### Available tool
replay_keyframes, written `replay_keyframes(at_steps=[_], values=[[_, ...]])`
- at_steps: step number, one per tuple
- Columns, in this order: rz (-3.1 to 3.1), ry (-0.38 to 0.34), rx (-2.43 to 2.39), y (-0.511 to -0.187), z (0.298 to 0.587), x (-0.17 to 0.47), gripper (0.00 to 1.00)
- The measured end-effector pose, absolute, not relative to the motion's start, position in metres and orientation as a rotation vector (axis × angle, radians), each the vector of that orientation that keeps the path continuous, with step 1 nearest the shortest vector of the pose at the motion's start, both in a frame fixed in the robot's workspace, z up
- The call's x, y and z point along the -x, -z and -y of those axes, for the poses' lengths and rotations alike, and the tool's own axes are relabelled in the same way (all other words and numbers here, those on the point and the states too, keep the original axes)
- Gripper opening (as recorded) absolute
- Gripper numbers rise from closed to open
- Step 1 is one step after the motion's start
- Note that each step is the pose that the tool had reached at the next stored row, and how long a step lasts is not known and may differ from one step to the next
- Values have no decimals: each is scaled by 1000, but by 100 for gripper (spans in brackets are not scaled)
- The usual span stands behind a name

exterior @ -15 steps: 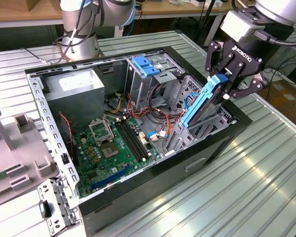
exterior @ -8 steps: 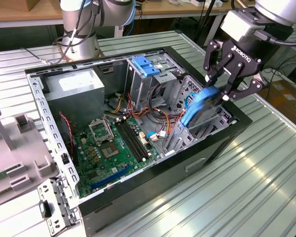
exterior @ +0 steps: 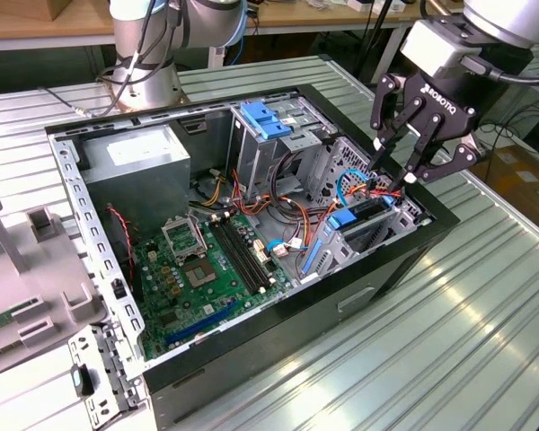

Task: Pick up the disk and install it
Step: 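Insert the disk into the insertion slot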

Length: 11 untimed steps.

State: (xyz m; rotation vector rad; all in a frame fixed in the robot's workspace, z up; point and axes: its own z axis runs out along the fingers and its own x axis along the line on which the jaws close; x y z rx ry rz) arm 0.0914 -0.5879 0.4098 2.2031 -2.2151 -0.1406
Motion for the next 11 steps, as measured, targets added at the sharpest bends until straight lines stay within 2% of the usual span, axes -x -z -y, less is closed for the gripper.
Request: replay_keyframes(at_steps=[2,3,6,11], values=[[2215,141,-2203,-409,588,-91,30],[2215,141,-2203,-409,588,-91,30],[2215,141,-2203,-407,588,-91,12],[2215,140,-2203,-404,588,-92,11]])
